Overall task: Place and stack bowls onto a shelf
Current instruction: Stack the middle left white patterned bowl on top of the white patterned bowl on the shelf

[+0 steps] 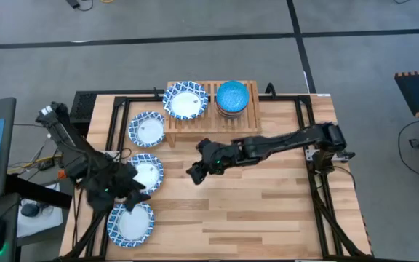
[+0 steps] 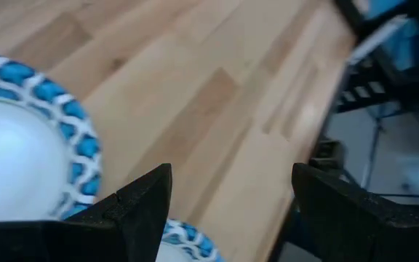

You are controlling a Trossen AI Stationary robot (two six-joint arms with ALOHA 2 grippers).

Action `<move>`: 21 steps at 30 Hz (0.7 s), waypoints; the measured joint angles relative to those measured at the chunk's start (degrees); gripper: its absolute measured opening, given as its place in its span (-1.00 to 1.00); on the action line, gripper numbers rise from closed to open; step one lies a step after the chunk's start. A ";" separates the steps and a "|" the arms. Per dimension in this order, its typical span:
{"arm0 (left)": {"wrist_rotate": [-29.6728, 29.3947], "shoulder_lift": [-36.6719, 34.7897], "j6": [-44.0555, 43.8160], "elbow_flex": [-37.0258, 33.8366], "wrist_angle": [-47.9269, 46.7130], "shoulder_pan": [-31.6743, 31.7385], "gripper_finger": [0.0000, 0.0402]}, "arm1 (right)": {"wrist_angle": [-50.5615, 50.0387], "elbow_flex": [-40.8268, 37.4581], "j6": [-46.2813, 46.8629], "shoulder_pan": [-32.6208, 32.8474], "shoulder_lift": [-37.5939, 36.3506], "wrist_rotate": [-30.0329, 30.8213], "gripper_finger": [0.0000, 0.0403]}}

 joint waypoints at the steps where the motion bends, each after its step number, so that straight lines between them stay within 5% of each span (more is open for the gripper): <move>1: -1.68 0.00 -0.46 0.00 0.53 -1.95 0.33 | 0.32 -0.02 1.05 0.17 0.97 0.13 0.12; 7: -7.89 0.00 -3.07 0.00 3.99 -8.01 0.33 | 12.61 0.00 6.77 -0.17 8.10 0.26 0.12; 16: -10.47 0.02 -0.58 0.00 8.50 -8.20 0.33 | 34.02 -0.06 25.67 -4.86 20.69 -2.99 0.12; 21: -11.09 0.02 -0.30 0.00 8.36 -6.91 0.33 | 35.16 1.62 30.19 -5.22 25.96 -4.42 0.12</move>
